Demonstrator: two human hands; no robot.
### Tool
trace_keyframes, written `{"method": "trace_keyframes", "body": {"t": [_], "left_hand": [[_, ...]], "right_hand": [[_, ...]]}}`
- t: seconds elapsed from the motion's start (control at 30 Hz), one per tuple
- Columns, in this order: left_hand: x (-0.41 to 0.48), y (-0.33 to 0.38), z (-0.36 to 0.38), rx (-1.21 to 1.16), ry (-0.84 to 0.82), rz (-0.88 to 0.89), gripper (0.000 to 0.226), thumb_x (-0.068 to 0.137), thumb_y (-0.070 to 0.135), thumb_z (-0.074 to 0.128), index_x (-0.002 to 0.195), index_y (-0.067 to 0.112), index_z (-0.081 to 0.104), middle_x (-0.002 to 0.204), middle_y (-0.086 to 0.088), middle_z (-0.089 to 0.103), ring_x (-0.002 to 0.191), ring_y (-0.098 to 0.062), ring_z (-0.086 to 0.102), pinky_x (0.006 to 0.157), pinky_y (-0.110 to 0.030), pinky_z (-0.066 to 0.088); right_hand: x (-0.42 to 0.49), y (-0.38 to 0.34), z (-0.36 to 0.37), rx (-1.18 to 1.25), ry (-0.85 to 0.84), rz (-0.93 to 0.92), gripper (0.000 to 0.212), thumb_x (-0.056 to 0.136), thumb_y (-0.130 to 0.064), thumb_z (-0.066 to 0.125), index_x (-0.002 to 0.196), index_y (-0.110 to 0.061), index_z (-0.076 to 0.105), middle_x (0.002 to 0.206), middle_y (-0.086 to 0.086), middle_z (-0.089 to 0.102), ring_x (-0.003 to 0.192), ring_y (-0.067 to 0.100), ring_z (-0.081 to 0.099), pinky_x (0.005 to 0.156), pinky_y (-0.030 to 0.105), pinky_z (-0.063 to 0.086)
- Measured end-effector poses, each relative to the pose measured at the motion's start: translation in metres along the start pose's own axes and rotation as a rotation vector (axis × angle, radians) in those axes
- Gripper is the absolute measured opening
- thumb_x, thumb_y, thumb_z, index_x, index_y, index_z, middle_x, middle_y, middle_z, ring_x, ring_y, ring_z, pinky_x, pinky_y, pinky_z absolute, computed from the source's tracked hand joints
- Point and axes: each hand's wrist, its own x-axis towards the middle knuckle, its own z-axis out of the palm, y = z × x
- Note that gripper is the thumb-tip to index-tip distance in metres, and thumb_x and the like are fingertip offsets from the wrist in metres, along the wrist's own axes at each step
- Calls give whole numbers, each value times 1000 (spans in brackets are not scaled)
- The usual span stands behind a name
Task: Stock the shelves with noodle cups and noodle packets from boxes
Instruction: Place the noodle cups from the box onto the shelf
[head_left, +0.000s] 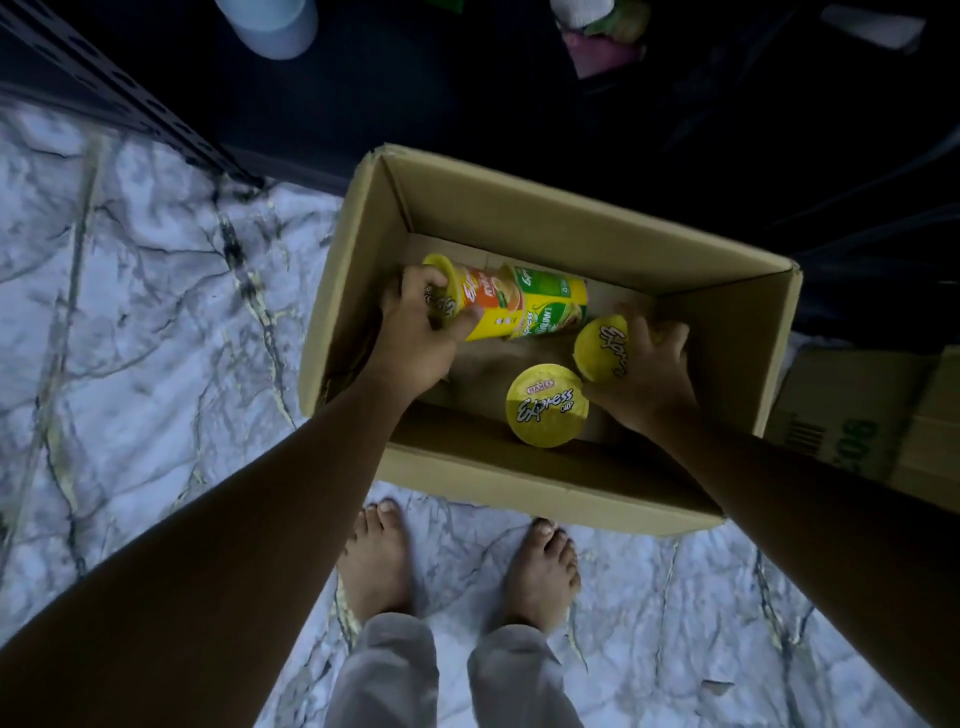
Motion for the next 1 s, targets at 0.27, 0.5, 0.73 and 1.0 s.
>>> {"method": "trace_keyframes", "body": {"t": [0.27,0.5,0.73,1.0], "left_hand": [[-3,4,20,84,164,87,60,87,37,79,133,13,49,137,-14,52,119,-27,55,91,-32,46],[-30,9,41,329,218,340,43,85,25,71,126,13,62,120,-17,56,111,-37,53,92,-42,44],[-26,1,76,597,-438,159,51,97,40,66,142,19,53,129,-13,65,119,-33,60,84,-32,43],[-7,-9,83,407,-322,-158,31,99,28,65,124,10,67,124,-14,70,107,-36,68,79,-34,53]], "right_hand": [[-15,25,7,-118,-126,15,122,67,-39,91,161,-33,14,154,17,8,133,52,37,109,49,42],[-22,34,12,3,-129,37,129,59,-40,96,160,-28,16,158,14,10,139,46,38,113,50,42],[-27,38,14,23,-112,21,117,64,-29,96,156,-22,23,153,15,21,133,44,47,108,49,47],[-29,41,18,50,-100,13,113,66,-31,94,153,-19,24,149,16,24,129,44,49,105,45,47]]}}
